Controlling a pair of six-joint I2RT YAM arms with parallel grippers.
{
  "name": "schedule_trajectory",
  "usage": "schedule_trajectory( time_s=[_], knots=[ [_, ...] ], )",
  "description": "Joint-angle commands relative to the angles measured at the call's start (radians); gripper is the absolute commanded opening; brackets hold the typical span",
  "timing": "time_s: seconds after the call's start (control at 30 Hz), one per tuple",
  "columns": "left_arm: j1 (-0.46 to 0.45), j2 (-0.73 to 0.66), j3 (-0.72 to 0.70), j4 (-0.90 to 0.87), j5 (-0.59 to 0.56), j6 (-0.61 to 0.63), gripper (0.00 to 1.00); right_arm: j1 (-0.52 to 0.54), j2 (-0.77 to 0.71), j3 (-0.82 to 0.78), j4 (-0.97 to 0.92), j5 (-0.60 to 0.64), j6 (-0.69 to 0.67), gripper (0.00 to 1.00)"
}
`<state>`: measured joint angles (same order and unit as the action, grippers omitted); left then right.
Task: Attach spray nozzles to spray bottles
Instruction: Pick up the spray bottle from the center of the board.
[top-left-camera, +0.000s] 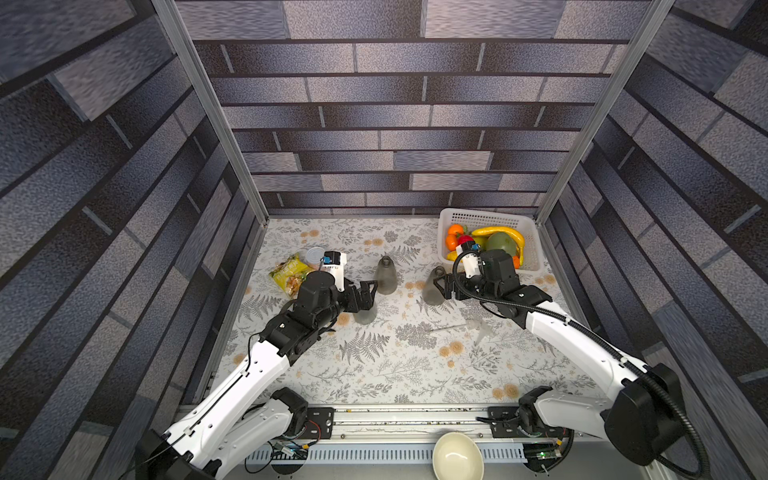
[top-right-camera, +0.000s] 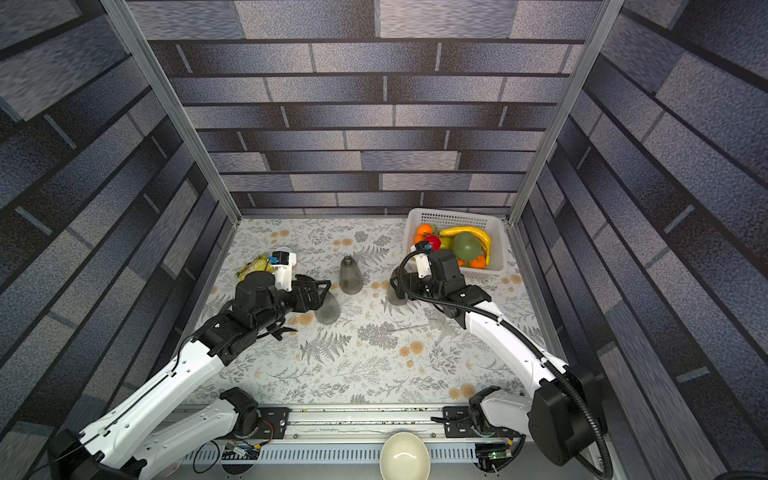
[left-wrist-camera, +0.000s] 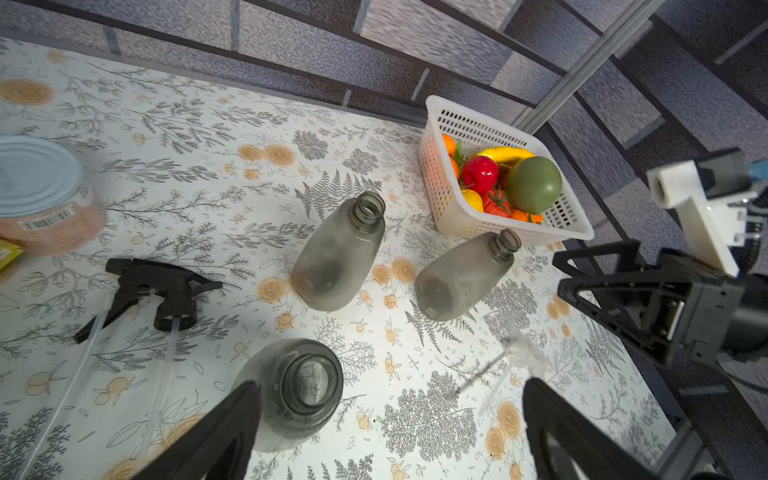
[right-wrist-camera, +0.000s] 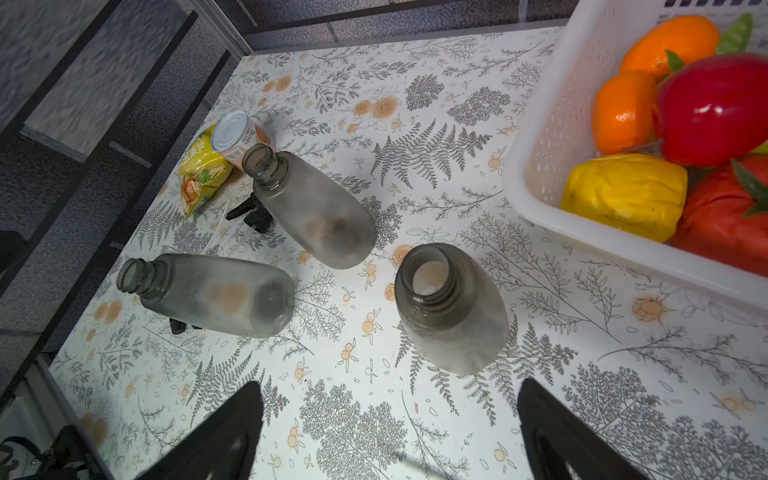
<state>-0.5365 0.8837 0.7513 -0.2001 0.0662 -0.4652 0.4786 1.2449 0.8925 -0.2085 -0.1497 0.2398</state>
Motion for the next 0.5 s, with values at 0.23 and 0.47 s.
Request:
schedule_trajectory(
  time_s=[0.23,0.47],
  knots=[
    [-0.03,-0.047,-0.04,0.137,0.018,0.035,1.0,0.03,0.17,0.028,0.128,0.169,-0.053,0.93],
    [-0.029,-0.063,-0.047,0.145,0.018,0.046,1.0,0.043,0.273,0.046,0.202,0.162,-0.043,0.9]
  ],
)
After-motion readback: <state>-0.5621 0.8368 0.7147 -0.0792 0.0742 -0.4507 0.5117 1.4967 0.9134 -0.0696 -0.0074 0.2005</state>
